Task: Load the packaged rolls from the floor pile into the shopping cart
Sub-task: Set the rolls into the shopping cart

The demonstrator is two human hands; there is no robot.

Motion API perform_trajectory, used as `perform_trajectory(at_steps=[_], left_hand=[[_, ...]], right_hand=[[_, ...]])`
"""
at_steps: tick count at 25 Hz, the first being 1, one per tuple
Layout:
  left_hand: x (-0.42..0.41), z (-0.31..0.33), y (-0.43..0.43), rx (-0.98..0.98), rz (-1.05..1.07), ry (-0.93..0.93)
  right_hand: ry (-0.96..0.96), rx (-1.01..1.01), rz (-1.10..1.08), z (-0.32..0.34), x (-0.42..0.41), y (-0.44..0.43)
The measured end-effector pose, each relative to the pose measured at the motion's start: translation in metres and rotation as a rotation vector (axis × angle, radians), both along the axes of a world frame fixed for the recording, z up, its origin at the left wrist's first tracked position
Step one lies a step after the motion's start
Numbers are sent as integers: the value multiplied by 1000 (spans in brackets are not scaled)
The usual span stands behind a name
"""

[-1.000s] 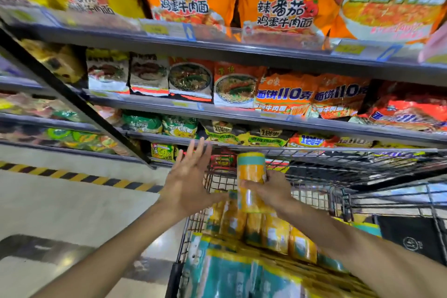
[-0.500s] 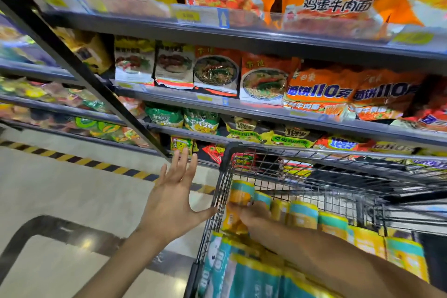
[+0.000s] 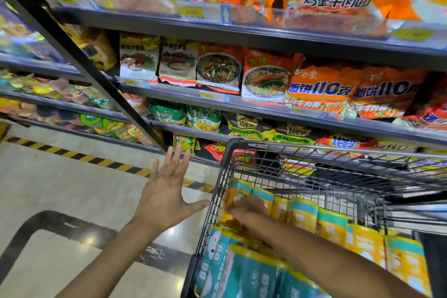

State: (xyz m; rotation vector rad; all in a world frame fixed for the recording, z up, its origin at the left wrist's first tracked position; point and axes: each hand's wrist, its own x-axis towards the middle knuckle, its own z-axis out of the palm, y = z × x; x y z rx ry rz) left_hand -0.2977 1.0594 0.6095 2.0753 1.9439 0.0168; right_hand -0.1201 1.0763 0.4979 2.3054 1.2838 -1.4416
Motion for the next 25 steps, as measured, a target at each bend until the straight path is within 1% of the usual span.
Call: perform_trajectory(at_steps=[2, 3, 6, 8, 12, 15, 19, 21, 25], left_hand=[[5, 9, 3, -1, 2, 6], [8, 14, 5, -12, -3, 18], [19, 36, 7, -60, -6, 62], [26, 52, 4, -48, -2, 61], [37, 86, -17, -15, 66, 46], [49, 117, -58, 40, 142, 14], [49, 146, -125, 96, 280, -45], [37, 161, -170, 116, 386, -50], [-1, 181, -270, 156, 640, 15]], right_hand=[[26, 36, 146, 18, 8, 4], [24, 93, 224, 29, 13, 5], [-48, 383, 469, 73, 33, 8], [-49, 476, 552, 103, 45, 8], [-58, 656, 625, 154, 68, -4], [-63, 730, 720, 190, 82, -25], [11, 818, 853, 231, 80, -56], [63, 849, 962, 250, 59, -76], [218, 909, 1189, 278, -12, -127]])
